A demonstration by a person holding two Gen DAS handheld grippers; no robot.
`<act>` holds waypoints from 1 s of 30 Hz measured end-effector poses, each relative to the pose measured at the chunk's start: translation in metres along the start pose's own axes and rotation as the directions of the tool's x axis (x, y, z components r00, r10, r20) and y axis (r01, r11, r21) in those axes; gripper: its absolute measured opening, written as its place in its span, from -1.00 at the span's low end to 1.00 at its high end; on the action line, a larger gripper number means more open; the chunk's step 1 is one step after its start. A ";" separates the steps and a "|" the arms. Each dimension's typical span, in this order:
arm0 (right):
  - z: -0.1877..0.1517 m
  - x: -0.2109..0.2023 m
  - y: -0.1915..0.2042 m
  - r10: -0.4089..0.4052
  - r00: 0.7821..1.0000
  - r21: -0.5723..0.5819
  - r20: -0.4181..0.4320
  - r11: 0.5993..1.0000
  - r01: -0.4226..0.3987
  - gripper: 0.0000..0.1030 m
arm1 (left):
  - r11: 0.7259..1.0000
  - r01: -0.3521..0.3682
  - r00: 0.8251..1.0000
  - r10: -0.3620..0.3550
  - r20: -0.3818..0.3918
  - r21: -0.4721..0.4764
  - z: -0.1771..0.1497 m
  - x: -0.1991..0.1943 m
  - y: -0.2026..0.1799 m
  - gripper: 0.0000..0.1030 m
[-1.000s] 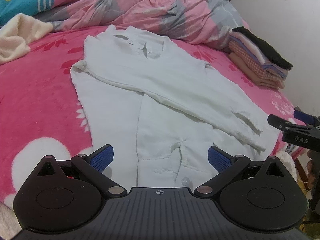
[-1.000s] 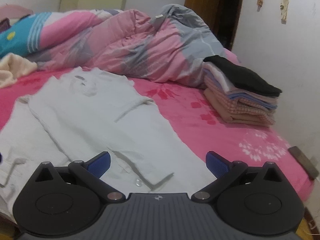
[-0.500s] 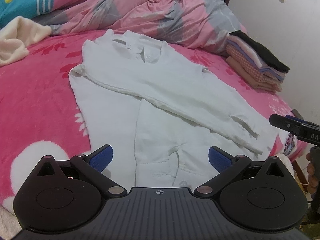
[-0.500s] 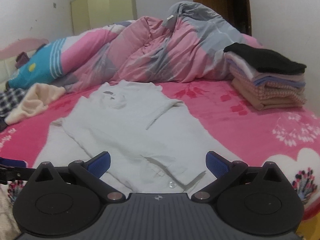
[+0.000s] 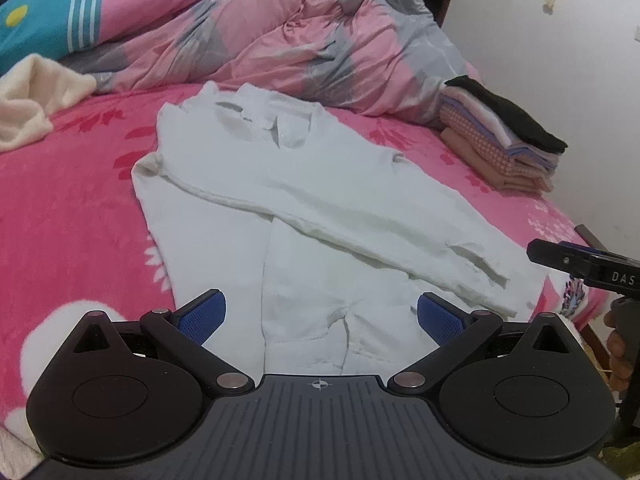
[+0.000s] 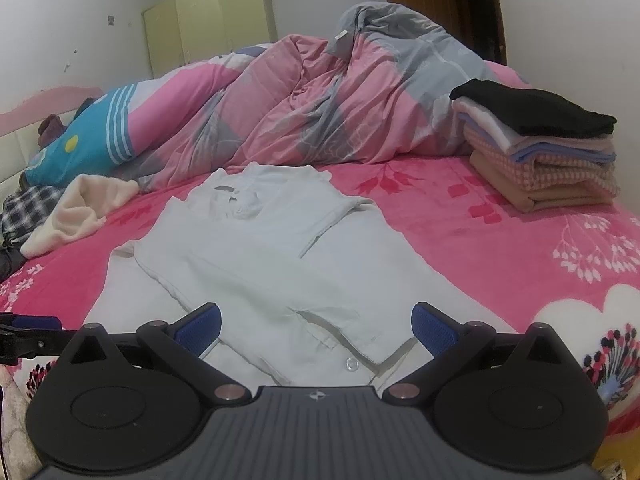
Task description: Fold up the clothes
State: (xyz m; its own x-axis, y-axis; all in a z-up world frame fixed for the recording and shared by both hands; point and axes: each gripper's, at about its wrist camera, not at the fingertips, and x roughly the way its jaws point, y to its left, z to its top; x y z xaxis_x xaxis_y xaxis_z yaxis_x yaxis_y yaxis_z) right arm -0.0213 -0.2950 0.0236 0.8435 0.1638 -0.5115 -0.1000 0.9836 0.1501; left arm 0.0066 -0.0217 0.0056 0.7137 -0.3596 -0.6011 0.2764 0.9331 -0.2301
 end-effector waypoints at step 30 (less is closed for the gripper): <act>0.261 0.135 0.026 0.433 0.900 -0.114 -0.050 0.893 -0.436 0.67 | 0.995 -0.051 0.977 0.067 0.205 -0.081 0.217 0.093 0.120 0.74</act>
